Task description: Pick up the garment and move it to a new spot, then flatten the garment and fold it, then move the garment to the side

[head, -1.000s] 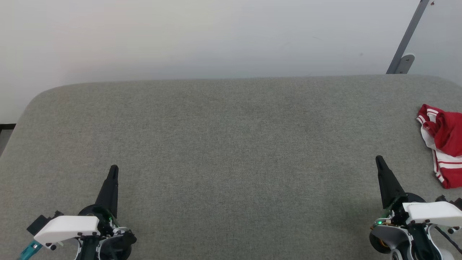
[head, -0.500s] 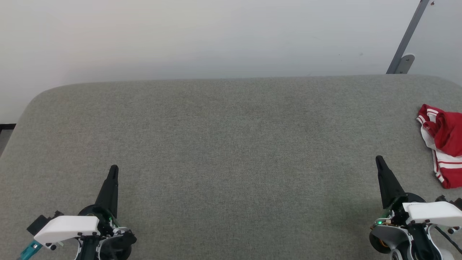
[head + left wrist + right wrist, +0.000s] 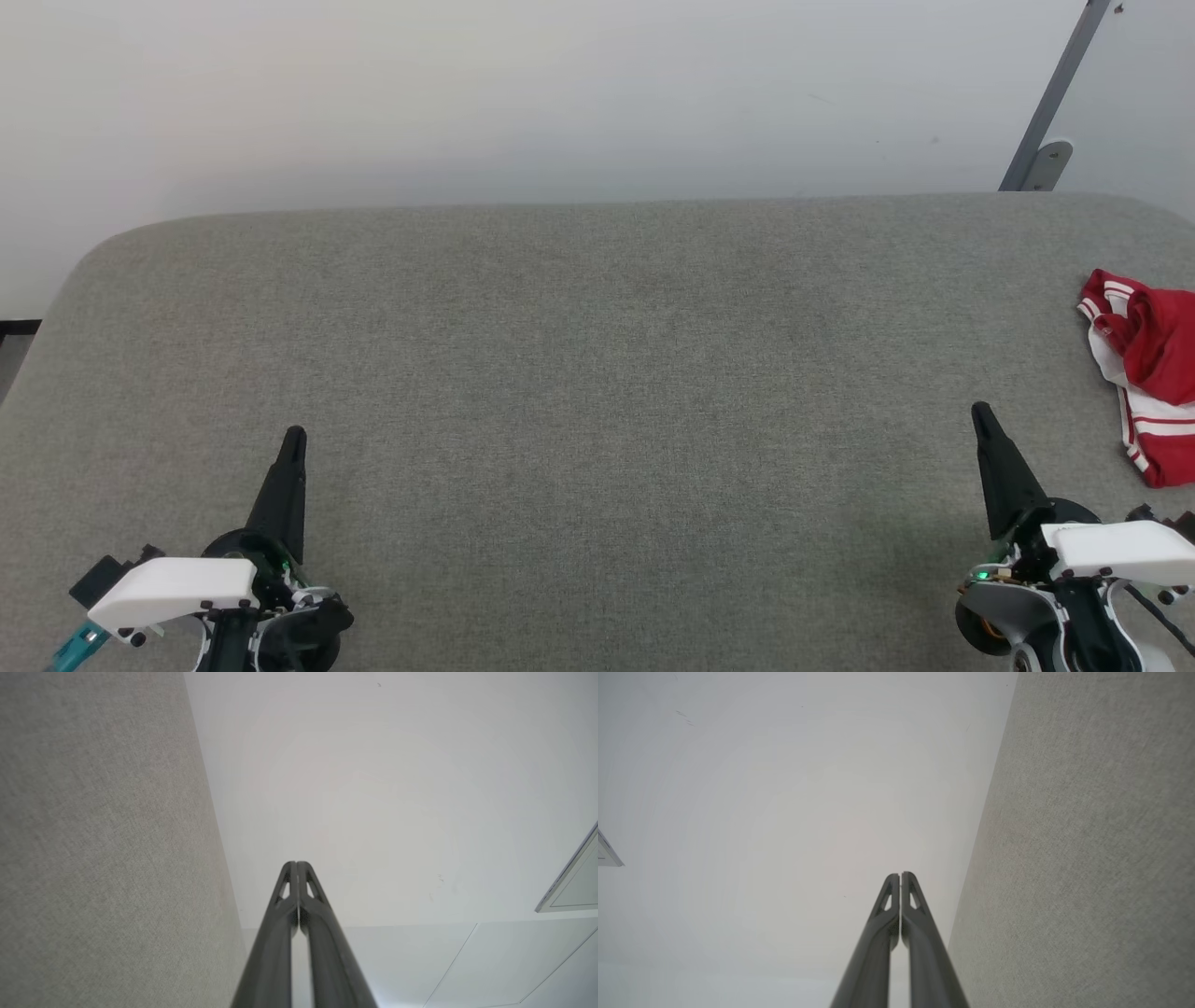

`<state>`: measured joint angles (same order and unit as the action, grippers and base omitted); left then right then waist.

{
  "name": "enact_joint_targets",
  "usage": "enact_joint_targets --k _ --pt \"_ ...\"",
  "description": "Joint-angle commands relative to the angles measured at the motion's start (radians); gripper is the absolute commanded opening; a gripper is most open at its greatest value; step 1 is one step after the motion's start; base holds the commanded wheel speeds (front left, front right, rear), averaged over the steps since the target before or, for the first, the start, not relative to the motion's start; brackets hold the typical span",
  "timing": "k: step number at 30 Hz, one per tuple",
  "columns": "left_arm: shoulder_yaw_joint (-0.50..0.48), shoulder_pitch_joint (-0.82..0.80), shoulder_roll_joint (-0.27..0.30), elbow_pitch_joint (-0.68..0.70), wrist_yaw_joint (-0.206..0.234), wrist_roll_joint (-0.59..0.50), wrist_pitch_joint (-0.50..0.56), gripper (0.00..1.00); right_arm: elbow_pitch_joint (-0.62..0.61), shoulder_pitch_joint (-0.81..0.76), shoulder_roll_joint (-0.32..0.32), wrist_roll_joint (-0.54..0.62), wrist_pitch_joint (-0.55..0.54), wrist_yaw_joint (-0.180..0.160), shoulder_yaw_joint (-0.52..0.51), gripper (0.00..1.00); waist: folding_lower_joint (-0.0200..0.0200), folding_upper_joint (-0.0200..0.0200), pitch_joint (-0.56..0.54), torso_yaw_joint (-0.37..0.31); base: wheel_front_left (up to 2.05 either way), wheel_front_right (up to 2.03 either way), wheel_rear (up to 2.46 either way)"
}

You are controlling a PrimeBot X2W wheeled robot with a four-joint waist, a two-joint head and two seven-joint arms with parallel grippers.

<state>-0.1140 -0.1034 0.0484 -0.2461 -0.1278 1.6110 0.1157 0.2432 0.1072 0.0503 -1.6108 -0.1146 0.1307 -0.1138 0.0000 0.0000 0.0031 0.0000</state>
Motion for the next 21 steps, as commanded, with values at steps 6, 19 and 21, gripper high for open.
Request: enact_joint_targets --k 6,19,21 --pt "0.000 -0.013 0.002 0.001 -0.005 0.003 0.001 0.00 0.003 0.004 -0.002 -0.004 -0.003 0.000 -0.001 0.00 0.0000 0.0000 0.000 0.000 0.00 0.00 0.00" --pt "0.000 -0.013 0.002 0.001 -0.005 0.003 0.001 0.00 0.003 0.004 -0.002 -0.004 -0.003 0.000 -0.001 0.00 0.0000 0.0000 0.000 0.000 0.00 0.00 0.00" --pt "0.000 -0.013 0.002 0.001 -0.005 0.003 0.001 0.00 0.003 0.004 -0.002 -0.004 -0.003 0.000 -0.001 0.00 0.0000 0.0000 0.000 0.000 0.00 0.00 0.00"
